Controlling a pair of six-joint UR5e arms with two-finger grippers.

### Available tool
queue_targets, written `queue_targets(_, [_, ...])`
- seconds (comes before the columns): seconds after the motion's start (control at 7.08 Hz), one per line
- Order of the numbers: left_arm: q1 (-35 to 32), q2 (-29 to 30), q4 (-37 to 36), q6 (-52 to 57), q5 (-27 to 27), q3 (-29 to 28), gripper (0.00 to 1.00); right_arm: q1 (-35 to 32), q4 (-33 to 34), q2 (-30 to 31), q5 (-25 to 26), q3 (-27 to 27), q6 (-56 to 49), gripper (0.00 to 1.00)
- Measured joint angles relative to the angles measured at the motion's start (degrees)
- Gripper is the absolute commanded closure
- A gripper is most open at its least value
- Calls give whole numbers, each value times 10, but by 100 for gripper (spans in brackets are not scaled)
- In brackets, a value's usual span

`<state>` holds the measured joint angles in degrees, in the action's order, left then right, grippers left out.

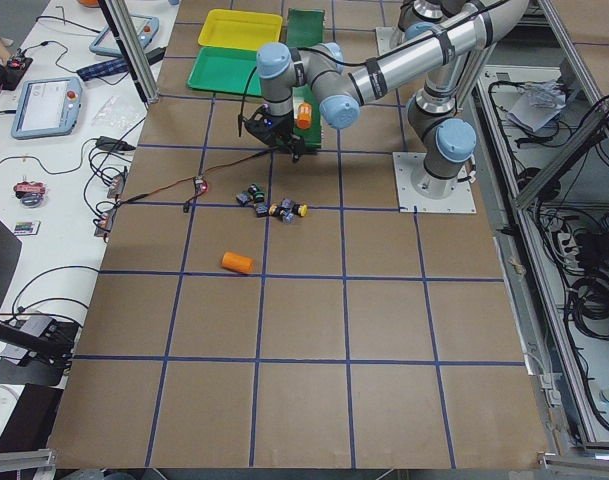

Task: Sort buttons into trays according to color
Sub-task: 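Move the left gripper back over the second orange cylinder, then lower the left gripper and grasp the plain orange cylinder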

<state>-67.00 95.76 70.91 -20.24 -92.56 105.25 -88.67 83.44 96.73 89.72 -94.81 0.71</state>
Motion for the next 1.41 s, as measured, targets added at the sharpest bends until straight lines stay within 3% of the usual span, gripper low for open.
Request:
queue_targets(0.56, [123,123,-5,383,-3,-116,0,0,1,1,0,-5,0,0])
queue_targets(0.99, [148,229,-31,571,-3,-192,0,0,1,4,-1,-7,0,0])
queue_targets(1.41, [154,300,-120,789,3,-224,0,0,1,5,-1,-10,0,0])
